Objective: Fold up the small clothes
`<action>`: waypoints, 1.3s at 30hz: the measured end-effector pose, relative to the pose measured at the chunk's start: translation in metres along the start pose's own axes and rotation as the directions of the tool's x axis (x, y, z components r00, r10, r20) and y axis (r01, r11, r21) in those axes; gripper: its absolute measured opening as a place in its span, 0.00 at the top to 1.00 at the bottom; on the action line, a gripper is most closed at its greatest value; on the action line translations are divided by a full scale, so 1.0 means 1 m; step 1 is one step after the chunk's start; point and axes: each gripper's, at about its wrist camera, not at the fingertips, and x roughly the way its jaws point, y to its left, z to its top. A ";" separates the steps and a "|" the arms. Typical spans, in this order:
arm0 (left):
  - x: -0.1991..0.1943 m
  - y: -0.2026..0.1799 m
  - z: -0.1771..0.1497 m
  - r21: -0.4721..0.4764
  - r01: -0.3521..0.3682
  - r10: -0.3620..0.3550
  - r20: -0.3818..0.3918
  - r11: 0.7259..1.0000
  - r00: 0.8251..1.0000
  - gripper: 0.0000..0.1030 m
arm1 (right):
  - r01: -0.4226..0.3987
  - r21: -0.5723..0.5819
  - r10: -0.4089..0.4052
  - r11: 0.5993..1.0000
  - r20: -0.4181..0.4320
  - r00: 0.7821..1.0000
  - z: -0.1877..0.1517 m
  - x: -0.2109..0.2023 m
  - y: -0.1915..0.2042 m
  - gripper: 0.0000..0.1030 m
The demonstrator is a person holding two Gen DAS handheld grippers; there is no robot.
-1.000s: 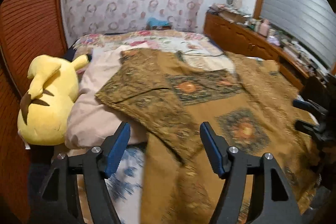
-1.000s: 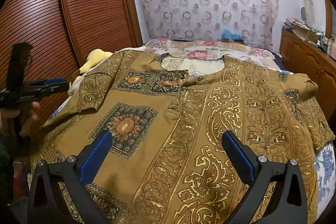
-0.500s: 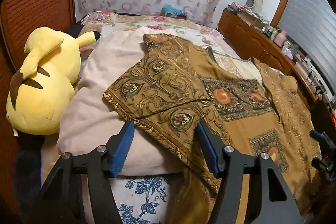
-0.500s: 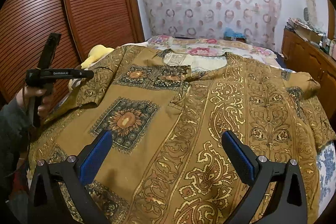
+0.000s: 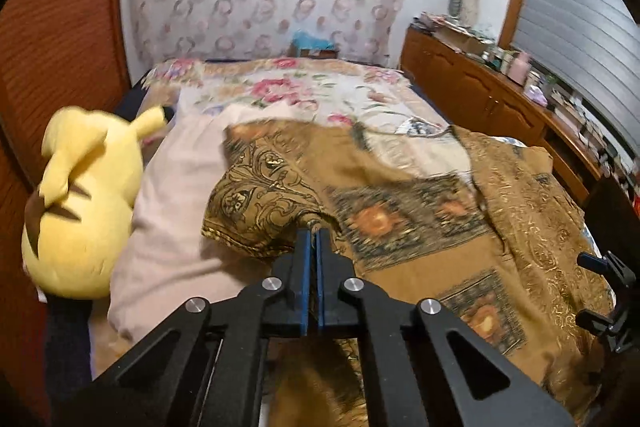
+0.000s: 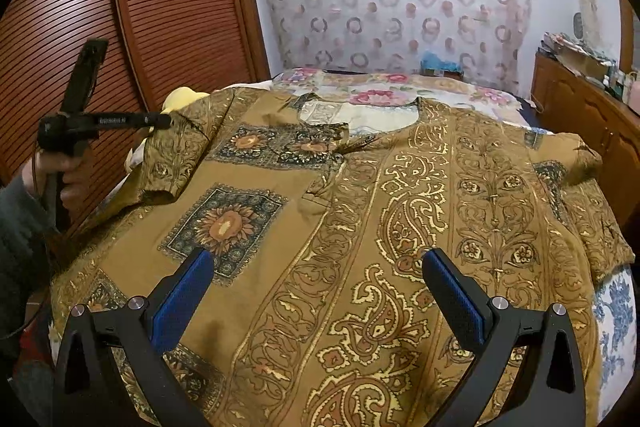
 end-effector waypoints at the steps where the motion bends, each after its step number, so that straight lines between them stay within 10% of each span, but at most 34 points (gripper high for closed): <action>1: 0.000 -0.005 0.003 0.013 0.001 -0.001 0.003 1.000 1.000 0.97 | 0.002 0.001 -0.002 1.000 0.002 1.000 0.000 -0.001 -0.001 0.00; 8: 0.012 -0.050 0.020 0.113 0.061 -0.058 -0.024 0.992 0.998 0.94 | 0.015 0.016 -0.015 1.000 0.006 1.000 -0.002 -0.008 -0.011 0.00; 13: 0.007 -0.069 0.019 0.150 0.115 -0.116 -0.004 0.982 0.993 0.63 | 0.022 0.022 -0.022 1.000 0.007 1.000 -0.004 -0.011 -0.015 0.00; 17: -0.002 -0.072 0.013 0.146 0.150 -0.153 0.005 0.978 0.988 0.60 | 0.031 0.029 -0.031 0.999 0.005 0.999 -0.006 -0.012 -0.020 0.00; 39: 0.082 -0.033 0.001 0.132 0.005 0.022 -0.204 0.991 0.979 0.59 | 0.153 0.035 -0.153 0.988 -0.016 0.988 0.011 -0.015 -0.077 0.00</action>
